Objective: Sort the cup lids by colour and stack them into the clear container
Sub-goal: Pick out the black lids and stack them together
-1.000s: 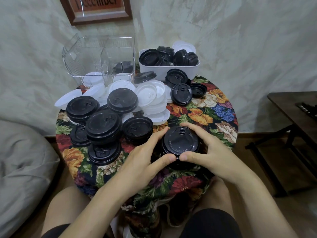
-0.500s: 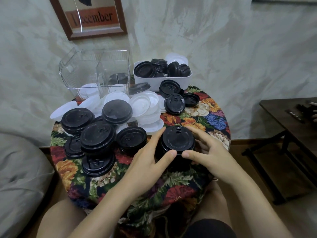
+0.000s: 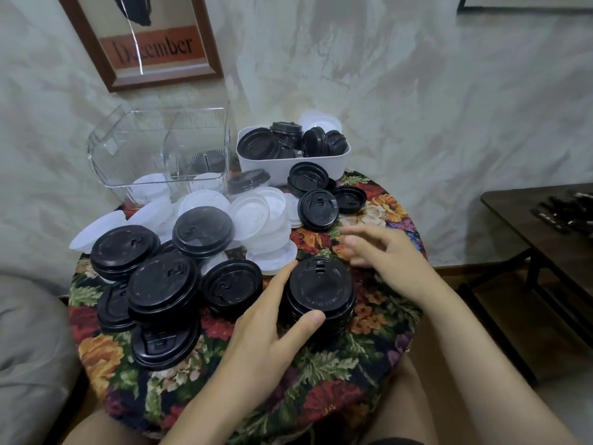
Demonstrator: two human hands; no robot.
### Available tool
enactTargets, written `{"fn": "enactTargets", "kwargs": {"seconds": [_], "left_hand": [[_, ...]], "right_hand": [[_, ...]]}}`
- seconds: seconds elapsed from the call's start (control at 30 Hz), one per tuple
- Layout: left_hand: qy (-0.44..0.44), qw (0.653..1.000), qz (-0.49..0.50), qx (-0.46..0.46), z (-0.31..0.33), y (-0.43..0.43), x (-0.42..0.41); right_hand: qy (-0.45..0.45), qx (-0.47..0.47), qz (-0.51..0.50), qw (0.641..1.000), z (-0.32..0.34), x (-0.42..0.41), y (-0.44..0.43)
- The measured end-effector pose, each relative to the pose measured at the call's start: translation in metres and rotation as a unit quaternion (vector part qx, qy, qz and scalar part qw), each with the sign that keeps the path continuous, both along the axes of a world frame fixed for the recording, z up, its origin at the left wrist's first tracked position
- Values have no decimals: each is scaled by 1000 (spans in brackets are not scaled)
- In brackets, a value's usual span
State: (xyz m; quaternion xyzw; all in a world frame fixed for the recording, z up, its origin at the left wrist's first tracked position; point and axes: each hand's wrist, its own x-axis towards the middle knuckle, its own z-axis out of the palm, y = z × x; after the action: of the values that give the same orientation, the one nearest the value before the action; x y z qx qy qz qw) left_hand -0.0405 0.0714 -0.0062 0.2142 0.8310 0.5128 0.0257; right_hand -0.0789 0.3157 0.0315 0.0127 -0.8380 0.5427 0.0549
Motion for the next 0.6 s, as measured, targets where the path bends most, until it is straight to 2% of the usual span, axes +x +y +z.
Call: {"fn": "enactTargets", "kwargs": {"seconds": [0.07,0.13,0.23,0.33,0.47,0.6], "left_hand": [[6,1000,0,-5,-1,1,0],[7,1000,1,-8,-1,1,1],[10,1000,1,-8,0,0,1],[9,1000,0,-8,1,0,2],[13,1000,-2,-14,1,-1,1],[15,1000,-2,-15,0,-1,1]], "right_hand": [[40,88,-74,993,-5,-28,8],[44,201,-126,970,-6,-54,16],[42,321,-111,940,-12,-85,21],[42,301,-59,951,-8,-97,12],[1,298,12,954,11,-103,-6],[-16,293,14,956,13,-100,-8]]}}
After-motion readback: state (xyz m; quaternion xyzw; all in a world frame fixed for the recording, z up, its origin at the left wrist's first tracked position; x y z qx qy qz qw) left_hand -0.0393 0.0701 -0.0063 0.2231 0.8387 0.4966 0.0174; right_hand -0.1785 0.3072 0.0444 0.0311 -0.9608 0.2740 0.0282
